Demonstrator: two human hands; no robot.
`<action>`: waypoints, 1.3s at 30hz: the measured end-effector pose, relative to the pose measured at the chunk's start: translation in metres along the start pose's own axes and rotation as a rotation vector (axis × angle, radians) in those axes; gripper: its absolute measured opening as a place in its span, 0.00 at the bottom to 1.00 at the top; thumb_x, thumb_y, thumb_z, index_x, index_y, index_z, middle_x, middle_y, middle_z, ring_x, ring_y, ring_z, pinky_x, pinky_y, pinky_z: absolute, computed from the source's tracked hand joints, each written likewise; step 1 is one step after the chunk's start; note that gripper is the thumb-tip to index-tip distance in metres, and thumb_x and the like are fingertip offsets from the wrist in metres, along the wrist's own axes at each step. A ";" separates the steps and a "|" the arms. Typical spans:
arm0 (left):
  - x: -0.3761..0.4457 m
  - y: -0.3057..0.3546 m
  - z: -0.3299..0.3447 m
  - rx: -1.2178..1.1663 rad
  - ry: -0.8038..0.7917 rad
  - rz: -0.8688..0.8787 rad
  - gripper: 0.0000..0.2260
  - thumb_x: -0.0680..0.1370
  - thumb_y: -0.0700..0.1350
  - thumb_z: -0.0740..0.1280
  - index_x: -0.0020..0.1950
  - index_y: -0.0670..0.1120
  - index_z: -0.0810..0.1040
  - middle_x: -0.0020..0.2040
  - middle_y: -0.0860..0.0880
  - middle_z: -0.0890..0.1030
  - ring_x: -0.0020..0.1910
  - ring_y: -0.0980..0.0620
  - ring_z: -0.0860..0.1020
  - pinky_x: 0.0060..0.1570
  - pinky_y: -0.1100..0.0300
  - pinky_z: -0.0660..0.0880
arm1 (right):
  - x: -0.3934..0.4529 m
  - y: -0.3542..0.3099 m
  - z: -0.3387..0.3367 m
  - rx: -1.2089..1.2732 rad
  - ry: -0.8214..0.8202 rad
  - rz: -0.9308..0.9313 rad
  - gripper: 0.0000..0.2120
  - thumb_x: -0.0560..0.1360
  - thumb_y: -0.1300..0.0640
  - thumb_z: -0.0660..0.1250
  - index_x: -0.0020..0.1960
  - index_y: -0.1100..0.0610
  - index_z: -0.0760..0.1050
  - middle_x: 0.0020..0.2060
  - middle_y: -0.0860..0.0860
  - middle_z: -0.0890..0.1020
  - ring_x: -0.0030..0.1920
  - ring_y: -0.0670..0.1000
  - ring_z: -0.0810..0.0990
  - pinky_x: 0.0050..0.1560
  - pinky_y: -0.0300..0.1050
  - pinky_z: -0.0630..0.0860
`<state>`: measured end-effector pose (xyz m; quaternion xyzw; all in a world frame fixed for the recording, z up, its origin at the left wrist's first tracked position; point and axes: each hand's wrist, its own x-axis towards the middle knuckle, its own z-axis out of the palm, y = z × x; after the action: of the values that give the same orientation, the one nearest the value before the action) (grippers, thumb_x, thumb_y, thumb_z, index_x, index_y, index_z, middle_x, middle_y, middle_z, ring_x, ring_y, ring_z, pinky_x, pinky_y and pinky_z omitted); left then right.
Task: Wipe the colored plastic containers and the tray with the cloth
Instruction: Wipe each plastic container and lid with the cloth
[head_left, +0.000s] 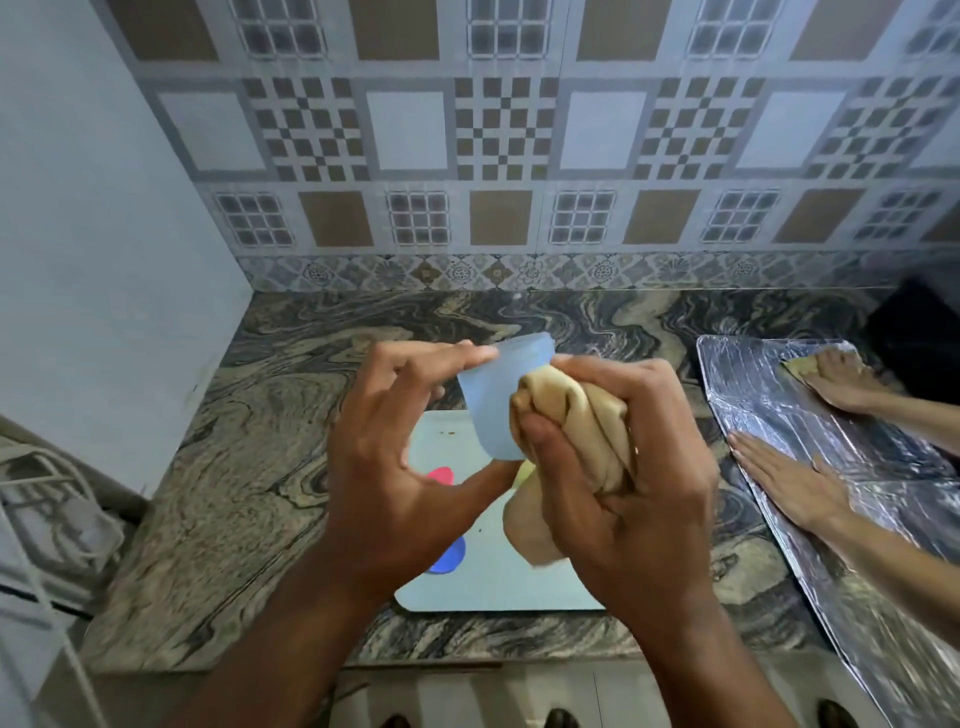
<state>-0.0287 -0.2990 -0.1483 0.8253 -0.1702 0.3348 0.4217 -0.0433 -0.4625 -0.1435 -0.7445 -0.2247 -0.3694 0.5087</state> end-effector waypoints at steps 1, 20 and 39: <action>0.000 0.001 -0.001 -0.002 0.011 0.016 0.28 0.67 0.47 0.84 0.63 0.46 0.79 0.55 0.44 0.80 0.53 0.52 0.79 0.54 0.59 0.76 | 0.005 0.004 -0.004 -0.024 -0.019 0.007 0.09 0.82 0.54 0.72 0.60 0.55 0.79 0.51 0.52 0.82 0.50 0.51 0.83 0.53 0.37 0.77; -0.002 0.000 0.006 -0.521 0.037 -0.191 0.32 0.67 0.45 0.83 0.67 0.51 0.73 0.66 0.47 0.78 0.67 0.42 0.80 0.64 0.51 0.77 | -0.020 0.001 -0.001 0.141 0.103 0.190 0.11 0.82 0.51 0.71 0.63 0.47 0.75 0.53 0.47 0.82 0.50 0.45 0.84 0.52 0.37 0.78; -0.002 -0.005 0.004 -0.481 0.115 -0.169 0.31 0.65 0.44 0.83 0.62 0.50 0.71 0.60 0.46 0.78 0.60 0.46 0.80 0.59 0.52 0.77 | 0.018 0.008 -0.004 0.312 0.163 0.290 0.08 0.82 0.59 0.68 0.58 0.61 0.76 0.45 0.37 0.84 0.44 0.34 0.82 0.47 0.27 0.76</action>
<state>-0.0255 -0.2996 -0.1543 0.6920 -0.1510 0.2948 0.6414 -0.0274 -0.4700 -0.1335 -0.6491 -0.1280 -0.3121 0.6818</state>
